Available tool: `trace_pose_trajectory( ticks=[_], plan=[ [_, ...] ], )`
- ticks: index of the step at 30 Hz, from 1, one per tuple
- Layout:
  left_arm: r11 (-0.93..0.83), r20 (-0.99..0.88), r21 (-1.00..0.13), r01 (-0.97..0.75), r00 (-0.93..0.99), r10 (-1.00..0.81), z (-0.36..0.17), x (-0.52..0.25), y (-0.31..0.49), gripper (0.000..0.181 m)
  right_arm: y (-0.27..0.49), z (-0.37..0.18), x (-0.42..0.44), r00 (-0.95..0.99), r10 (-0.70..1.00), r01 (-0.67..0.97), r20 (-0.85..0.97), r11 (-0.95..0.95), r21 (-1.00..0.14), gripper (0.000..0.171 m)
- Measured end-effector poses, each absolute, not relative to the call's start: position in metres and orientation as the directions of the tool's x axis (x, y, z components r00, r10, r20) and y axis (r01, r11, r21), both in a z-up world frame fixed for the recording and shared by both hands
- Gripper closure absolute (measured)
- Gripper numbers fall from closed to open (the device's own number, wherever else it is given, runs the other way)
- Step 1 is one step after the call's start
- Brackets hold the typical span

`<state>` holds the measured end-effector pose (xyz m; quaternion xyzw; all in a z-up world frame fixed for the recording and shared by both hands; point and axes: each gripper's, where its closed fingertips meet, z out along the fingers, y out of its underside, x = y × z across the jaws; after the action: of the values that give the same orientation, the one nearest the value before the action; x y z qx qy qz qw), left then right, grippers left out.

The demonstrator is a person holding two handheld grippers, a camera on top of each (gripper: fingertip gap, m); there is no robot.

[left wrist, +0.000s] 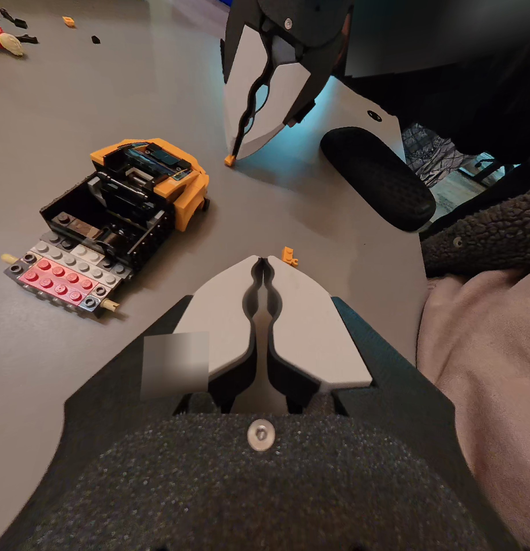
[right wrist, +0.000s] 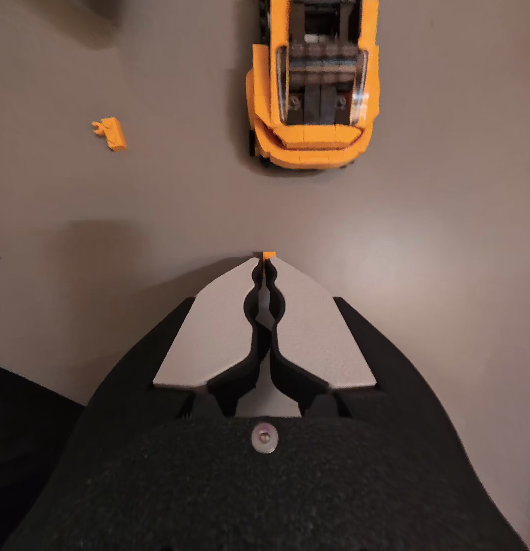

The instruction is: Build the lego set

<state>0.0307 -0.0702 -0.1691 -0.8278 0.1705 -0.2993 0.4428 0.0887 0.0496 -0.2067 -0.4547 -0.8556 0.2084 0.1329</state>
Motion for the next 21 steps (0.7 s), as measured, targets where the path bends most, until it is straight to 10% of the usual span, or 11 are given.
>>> trace_pose_trajectory(
  ticks=[9, 21],
  plan=[
    [-0.545, 0.568, -0.808, 0.225, 0.547, -0.615, -0.131, 0.050, -0.077, 0.159, -0.054, -0.126, 0.063, -0.761, 0.602, 0.314, 0.242, 0.668, -0.674, 0.170],
    [-0.381, 0.426, -0.904, 0.194, 0.320, -0.846, -0.087, 0.093, -0.117, 0.155, -0.117, -0.084, 0.059, -0.825, 0.508, 0.106, 0.246, 0.568, -0.816, 0.170]
  ],
)
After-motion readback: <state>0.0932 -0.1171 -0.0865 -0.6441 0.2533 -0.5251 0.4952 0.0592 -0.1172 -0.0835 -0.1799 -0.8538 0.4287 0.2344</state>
